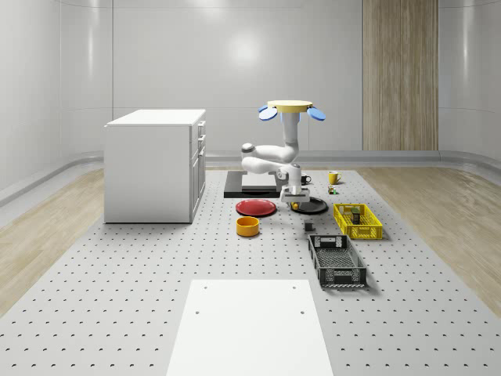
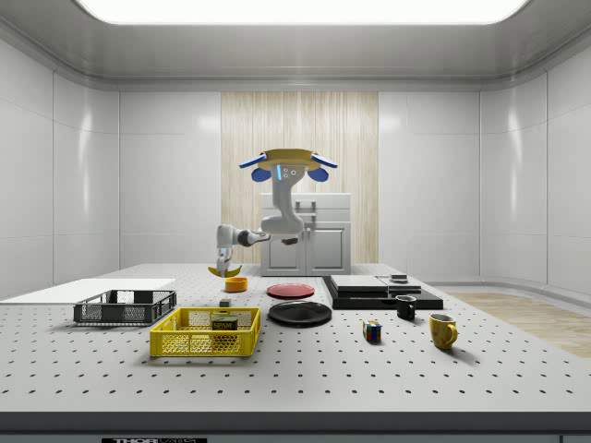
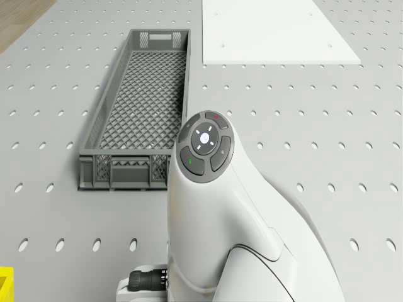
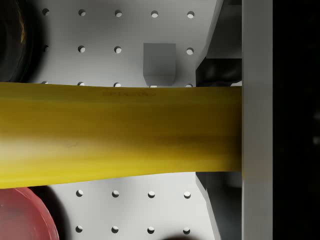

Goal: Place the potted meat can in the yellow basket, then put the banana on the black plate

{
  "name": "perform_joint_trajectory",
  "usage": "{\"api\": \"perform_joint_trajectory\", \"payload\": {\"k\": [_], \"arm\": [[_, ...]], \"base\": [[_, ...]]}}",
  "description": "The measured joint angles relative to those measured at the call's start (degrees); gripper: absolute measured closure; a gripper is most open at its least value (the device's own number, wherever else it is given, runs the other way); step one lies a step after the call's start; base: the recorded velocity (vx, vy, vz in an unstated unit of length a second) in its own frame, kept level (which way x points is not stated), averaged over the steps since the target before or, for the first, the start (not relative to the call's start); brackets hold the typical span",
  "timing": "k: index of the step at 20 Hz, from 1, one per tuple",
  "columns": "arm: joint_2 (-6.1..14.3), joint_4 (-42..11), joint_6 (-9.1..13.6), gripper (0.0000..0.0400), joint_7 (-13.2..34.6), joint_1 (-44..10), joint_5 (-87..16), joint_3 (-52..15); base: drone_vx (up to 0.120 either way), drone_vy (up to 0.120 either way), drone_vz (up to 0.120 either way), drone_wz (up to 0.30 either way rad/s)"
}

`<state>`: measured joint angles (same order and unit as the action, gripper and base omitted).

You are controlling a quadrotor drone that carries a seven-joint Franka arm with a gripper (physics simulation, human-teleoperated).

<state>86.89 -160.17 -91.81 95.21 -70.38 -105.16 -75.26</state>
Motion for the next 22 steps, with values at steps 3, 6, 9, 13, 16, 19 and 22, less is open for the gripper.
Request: {"api": "perform_joint_trajectory", "payload": {"k": [3, 6, 9, 13, 16, 19, 22], "arm": [[0.0, 0.0, 0.0, 0.0206, 0.0, 0.0, 0.0, 0.0], [0.1, 0.0, -0.1, 0.0206, 0.0, 0.0, 0.1, 0.0], [0.1, 0.0, -0.1, 0.0206, 0.0, 0.0, 0.1, -0.1], [0.2, 0.0, -0.2, 0.0206, 0.0, -0.1, 0.1, -0.1], [0.2, 0.0, -0.2, 0.0206, 0.1, -0.1, 0.1, -0.1], [0.3, 0.0, -0.2, 0.0206, 0.1, -0.1, 0.2, -0.1], [0.3, 0.0, -0.3, 0.0206, 0.1, -0.1, 0.2, -0.1]], "base": [[-0.12, 0.12, 0.0, 0.0], [-0.12, 0.12, 0.0, 0.0], [-0.12, 0.12, 0.0, 0.0], [-0.12, 0.12, 0.0, 0.0], [-0.12, 0.12, 0.0, 0.0], [-0.12, 0.12, 0.0, 0.0], [-0.12, 0.12, 0.0, 0.0]]}}
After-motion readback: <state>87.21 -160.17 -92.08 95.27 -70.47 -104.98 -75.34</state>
